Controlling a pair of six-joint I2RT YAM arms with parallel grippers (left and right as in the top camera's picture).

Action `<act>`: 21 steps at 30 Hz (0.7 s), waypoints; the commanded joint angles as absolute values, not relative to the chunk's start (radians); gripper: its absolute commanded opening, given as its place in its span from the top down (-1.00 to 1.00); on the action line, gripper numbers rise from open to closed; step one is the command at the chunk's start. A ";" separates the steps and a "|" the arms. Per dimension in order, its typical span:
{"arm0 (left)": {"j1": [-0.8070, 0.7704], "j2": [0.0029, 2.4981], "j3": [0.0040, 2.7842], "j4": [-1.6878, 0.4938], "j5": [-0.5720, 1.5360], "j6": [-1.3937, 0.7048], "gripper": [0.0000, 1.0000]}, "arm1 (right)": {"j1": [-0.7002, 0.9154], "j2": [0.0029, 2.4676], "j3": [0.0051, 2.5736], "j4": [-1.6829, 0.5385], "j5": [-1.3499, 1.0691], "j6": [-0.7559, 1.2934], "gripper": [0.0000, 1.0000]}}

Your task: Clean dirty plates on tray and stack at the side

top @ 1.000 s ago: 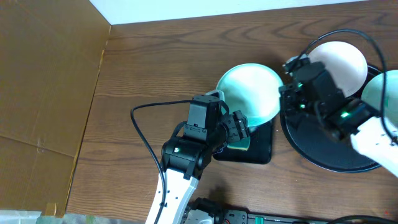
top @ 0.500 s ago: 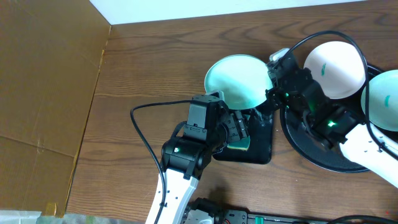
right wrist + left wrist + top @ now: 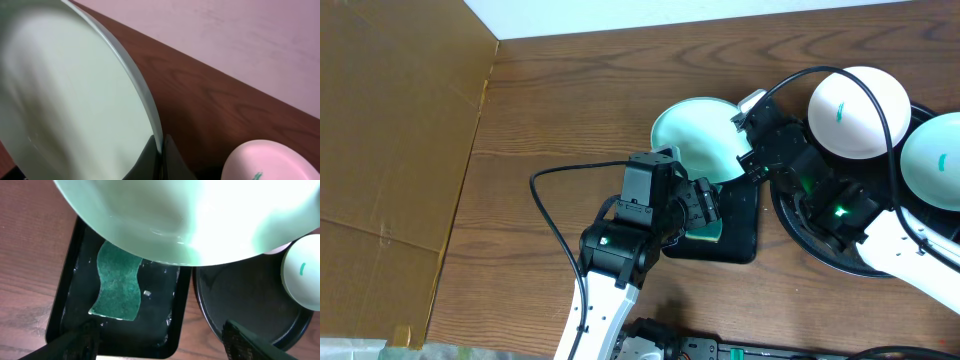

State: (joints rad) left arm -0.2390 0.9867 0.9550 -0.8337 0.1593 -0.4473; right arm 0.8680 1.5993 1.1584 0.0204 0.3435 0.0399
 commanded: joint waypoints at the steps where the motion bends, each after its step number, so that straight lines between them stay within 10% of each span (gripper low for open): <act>1: -0.235 0.988 0.981 -0.837 0.168 -0.445 -0.58 | 0.877 1.588 1.177 0.027 0.397 0.019 0.98; 21: -0.235 0.988 0.981 -0.837 0.168 -0.445 -0.58 | 0.877 1.563 1.177 0.038 0.397 -0.017 0.98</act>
